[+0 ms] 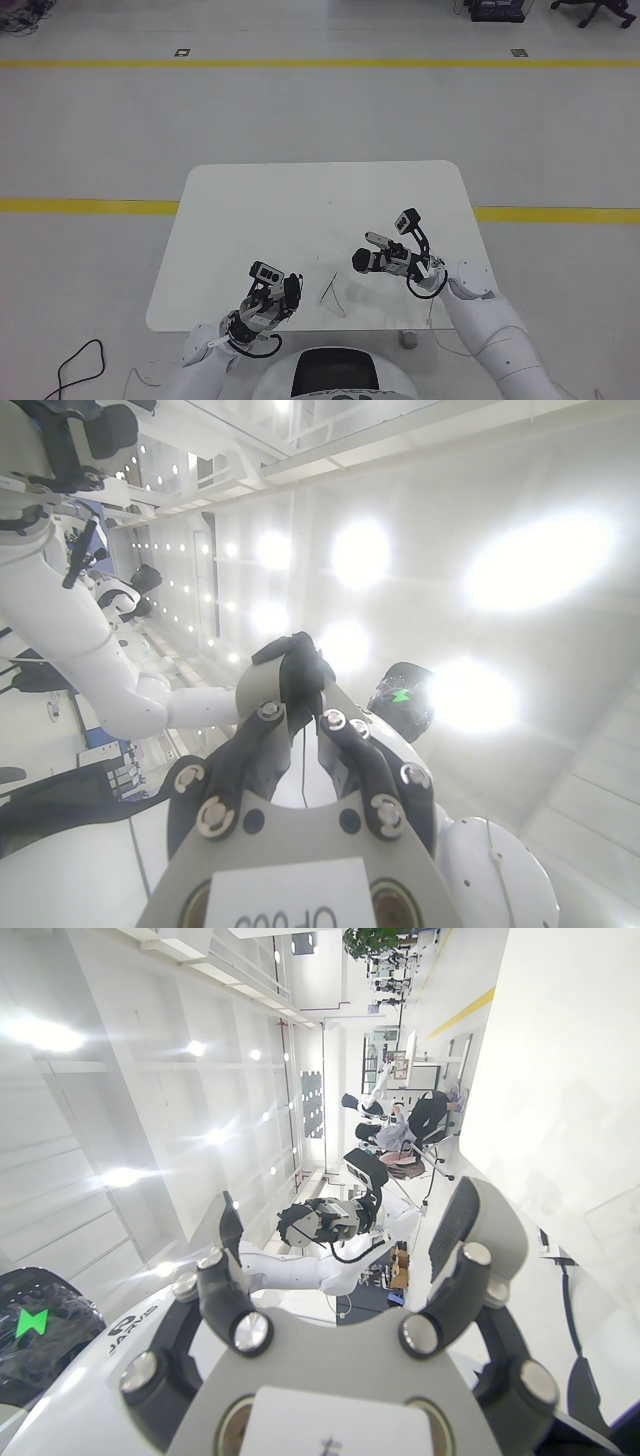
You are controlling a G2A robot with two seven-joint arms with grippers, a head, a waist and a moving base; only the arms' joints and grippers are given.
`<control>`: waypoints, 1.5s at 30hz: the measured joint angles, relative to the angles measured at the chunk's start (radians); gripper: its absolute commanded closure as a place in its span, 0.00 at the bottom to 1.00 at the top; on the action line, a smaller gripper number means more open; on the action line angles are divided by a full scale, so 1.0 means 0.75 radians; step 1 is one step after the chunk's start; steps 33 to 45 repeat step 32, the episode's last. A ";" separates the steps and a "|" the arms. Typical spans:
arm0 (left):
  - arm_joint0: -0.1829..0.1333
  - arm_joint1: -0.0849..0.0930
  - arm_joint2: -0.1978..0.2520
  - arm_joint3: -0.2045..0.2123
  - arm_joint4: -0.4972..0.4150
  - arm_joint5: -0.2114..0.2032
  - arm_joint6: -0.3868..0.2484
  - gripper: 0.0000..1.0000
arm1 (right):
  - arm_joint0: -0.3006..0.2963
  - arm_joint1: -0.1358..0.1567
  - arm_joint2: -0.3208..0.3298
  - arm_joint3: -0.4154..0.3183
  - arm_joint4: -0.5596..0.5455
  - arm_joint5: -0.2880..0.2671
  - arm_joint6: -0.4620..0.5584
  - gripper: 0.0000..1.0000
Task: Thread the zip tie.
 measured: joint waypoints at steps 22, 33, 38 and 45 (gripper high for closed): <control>0.000 0.000 0.012 -0.023 -0.058 0.009 0.043 1.00 | 0.000 0.000 0.000 0.000 0.000 0.000 0.000 0.00; 0.000 0.000 0.013 -0.023 -0.060 0.008 0.042 1.00 | 0.000 0.000 0.000 0.000 0.000 0.000 0.000 0.00; 0.000 0.000 0.013 -0.023 -0.060 0.008 0.042 1.00 | 0.000 0.000 0.000 0.000 0.000 0.000 0.000 0.00; 0.000 0.000 0.013 -0.023 -0.060 0.008 0.042 1.00 | 0.000 0.000 0.000 0.000 0.000 0.000 0.000 0.00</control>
